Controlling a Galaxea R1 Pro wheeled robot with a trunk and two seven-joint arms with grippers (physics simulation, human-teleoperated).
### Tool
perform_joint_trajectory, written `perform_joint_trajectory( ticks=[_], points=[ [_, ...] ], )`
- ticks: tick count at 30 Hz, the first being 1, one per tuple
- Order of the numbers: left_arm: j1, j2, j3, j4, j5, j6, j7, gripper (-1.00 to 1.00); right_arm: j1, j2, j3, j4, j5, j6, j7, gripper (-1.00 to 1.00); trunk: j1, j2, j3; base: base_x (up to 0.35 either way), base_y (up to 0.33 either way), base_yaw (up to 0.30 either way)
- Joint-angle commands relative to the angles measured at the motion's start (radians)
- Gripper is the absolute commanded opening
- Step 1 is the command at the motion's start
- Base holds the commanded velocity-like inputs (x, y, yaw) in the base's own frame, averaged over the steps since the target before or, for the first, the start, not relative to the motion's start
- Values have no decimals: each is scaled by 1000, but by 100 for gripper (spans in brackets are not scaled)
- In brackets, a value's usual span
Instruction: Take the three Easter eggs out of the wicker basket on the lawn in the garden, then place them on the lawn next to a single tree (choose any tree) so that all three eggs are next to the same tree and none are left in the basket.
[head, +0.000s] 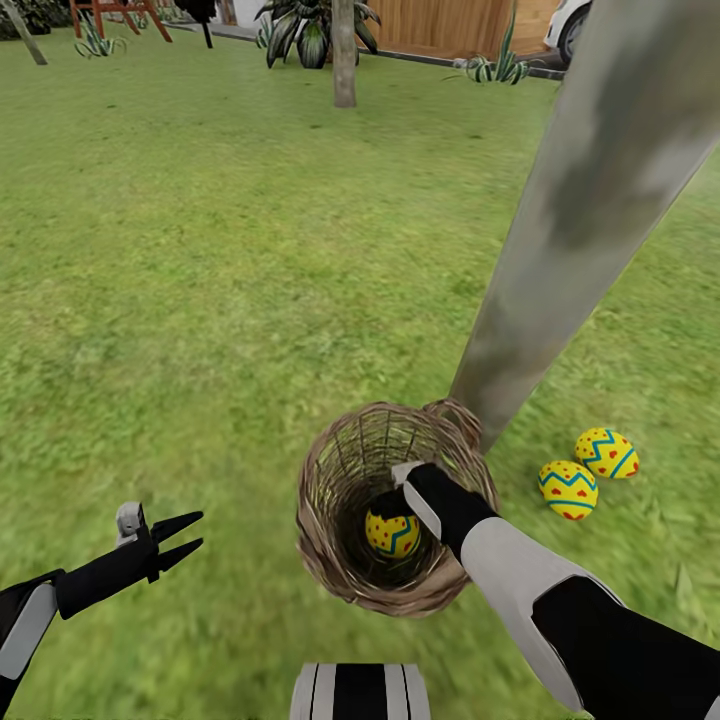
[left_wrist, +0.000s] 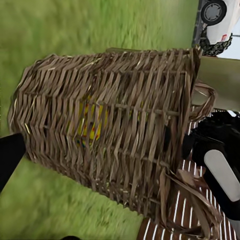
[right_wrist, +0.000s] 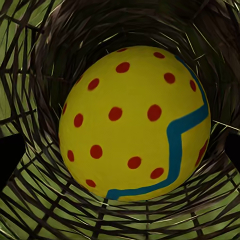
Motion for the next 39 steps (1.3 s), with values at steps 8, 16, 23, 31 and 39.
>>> perform_joint_trajectory(
  ticks=[8, 16, 23, 31, 39],
  points=[
    [0, 0, 1, 0, -1, 5, -3, 100, -1, 0, 4, 0, -7, 3, -4, 100, 1, -1, -25, 0, 0, 0],
    [0, 0, 1, 0, -2, 5, -1, 100, -1, 0, 3, -2, -5, 3, -4, 100, 5, -3, -69, 0, 0, 0],
    [0, 0, 1, 1, -2, 5, -1, 100, -1, 0, -3, -3, -5, -34, -4, 100, 6, -4, -86, 0, 0, 0],
    [0, 0, 1, 0, -3, 4, -1, 100, -1, 0, -4, -2, -7, -38, -3, 100, 8, -4, -102, 0, 0, 0],
    [0, 0, 1, 1, -1, 5, -1, 100, -1, 0, -4, 0, -10, -35, -1, -100, 10, -5, -117, 0, 0, 0]
  ],
)
